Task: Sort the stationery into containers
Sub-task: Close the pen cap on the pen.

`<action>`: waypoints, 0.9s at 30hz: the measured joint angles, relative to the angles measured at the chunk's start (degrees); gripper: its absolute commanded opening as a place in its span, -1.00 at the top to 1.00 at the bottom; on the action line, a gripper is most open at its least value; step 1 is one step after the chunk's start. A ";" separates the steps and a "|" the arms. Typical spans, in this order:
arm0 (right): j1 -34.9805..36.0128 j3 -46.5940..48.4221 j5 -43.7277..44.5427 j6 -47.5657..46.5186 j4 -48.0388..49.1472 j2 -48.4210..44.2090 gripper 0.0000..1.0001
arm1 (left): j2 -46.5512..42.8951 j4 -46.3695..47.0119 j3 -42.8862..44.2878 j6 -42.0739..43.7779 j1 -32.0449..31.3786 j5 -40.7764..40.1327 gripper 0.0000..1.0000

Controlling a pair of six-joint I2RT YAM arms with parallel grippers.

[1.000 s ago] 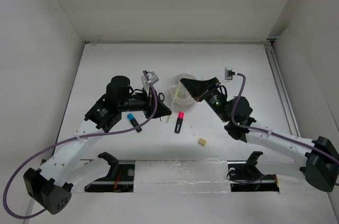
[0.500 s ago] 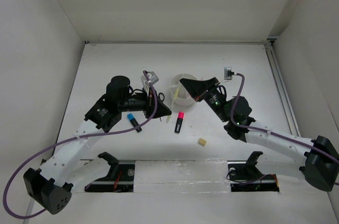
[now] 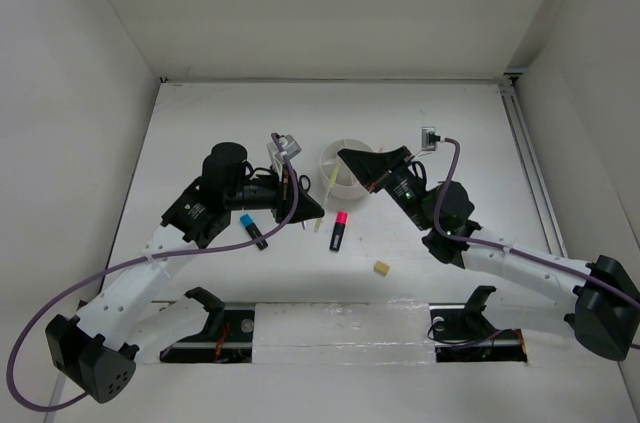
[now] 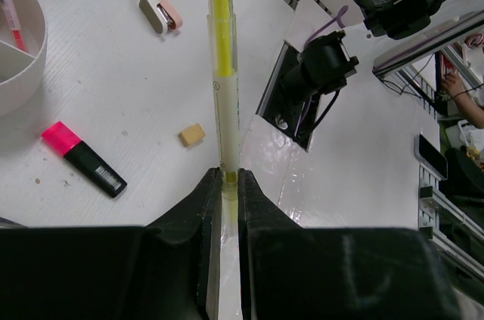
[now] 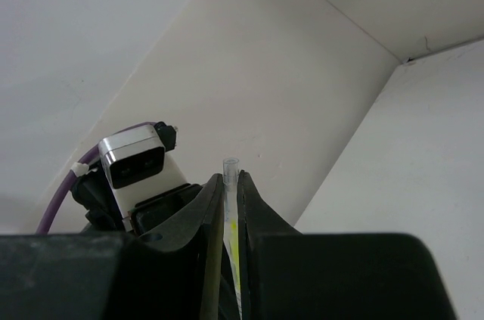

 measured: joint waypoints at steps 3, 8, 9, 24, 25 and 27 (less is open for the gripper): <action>0.00 0.00 -0.31 0.00 -0.02 0.33 1.00 | 0.00 0.00 0.00 0.02 0.02 0.00 1.00; 0.00 0.00 -1.05 0.00 0.02 0.44 1.00 | 0.00 0.02 0.00 0.02 0.81 0.04 1.00; 0.00 0.00 -1.20 0.00 0.07 0.44 1.00 | 0.00 0.00 0.00 0.00 1.16 0.09 1.00; 0.00 -0.24 -3.63 0.07 1.31 2.58 1.00 | -0.02 -0.26 0.00 -0.33 1.92 0.04 1.00; -0.02 -0.24 -3.96 0.07 1.70 3.10 1.00 | -0.02 -0.35 0.00 -0.37 1.92 -0.04 1.00; 0.02 -0.24 -4.87 -0.02 2.14 3.80 1.00 | -0.04 -0.55 0.00 -0.44 1.92 -0.20 1.00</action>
